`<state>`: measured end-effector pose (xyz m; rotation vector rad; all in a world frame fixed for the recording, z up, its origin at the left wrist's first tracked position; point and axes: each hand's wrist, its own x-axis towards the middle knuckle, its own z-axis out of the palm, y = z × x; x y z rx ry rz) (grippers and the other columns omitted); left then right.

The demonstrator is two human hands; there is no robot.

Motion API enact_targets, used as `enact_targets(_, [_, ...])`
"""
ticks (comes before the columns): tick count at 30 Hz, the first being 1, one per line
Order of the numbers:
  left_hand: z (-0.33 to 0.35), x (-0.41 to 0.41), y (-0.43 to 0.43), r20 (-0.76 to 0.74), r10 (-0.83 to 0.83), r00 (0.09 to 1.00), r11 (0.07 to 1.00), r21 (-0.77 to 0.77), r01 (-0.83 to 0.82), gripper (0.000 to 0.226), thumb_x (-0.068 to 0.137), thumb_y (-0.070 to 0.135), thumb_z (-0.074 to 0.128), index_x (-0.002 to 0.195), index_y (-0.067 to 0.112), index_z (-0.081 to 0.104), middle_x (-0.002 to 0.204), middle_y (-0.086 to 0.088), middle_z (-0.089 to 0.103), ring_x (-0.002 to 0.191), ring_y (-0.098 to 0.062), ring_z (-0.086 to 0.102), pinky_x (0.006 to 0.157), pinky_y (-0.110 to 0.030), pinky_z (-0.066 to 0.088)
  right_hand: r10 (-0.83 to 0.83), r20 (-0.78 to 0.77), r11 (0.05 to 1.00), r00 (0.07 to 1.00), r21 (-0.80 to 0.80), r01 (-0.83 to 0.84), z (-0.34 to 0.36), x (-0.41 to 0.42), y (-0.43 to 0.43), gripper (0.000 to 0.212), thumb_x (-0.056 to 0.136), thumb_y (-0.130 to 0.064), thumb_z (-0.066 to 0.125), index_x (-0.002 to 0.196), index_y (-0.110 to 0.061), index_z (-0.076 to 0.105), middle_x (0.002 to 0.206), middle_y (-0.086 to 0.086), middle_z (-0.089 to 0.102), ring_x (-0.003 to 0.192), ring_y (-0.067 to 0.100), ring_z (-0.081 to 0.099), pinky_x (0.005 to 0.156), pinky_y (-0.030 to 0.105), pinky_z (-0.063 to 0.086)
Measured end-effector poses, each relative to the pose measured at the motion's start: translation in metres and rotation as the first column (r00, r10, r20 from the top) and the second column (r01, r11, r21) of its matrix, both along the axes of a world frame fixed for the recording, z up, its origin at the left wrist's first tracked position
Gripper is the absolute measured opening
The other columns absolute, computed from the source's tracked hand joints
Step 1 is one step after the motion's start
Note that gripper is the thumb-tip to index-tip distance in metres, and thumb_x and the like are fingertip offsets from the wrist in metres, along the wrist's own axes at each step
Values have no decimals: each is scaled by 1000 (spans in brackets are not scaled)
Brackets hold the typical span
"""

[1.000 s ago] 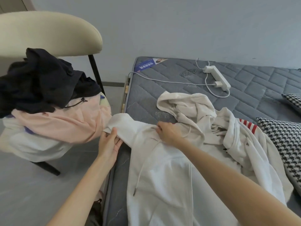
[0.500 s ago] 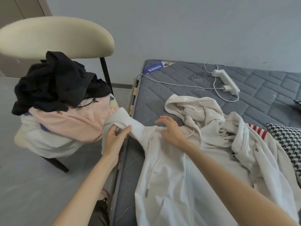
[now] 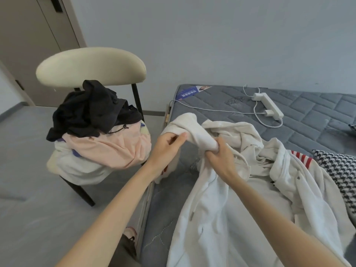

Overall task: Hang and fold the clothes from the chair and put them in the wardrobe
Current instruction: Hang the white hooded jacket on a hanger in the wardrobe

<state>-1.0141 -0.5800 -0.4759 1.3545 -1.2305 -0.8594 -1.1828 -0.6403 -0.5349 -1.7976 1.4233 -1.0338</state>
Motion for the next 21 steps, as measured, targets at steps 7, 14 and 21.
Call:
enact_targets(7, [20, -74, -5, -165, -191, 968, 977, 62, 204, 32, 96, 34, 54, 95, 8, 72, 102, -9, 71, 103, -19, 63, 100, -36, 44, -234, 238, 969, 943, -28, 247, 13, -53, 13, 12, 83, -10, 55, 87, -11, 43, 74, -3, 48, 68, 14, 43, 61, 27, 39])
enact_targets(14, [-28, -50, 9, -73, 60, 996, 996, 76, -55, 18, 99, 18, 48, 96, 12, 64, 97, -3, 62, 91, -9, 57, 89, -33, 44, -54, 75, 998, 996, 17, 53, -9, -48, 12, 15, 83, -12, 58, 94, -22, 54, 82, -11, 57, 69, 6, 51, 64, 21, 40])
enact_targets(21, [-100, -5, 30, 321, 53, 946, 883, 427, -195, 38, 98, 16, 45, 137, 18, 46, 131, -1, 51, 121, -20, 50, 95, -31, 39, 249, -129, 962, 960, 147, -230, -47, -18, -1, 36, 82, -4, 48, 110, -23, 63, 117, -4, 60, 87, 12, 57, 82, 30, 48])
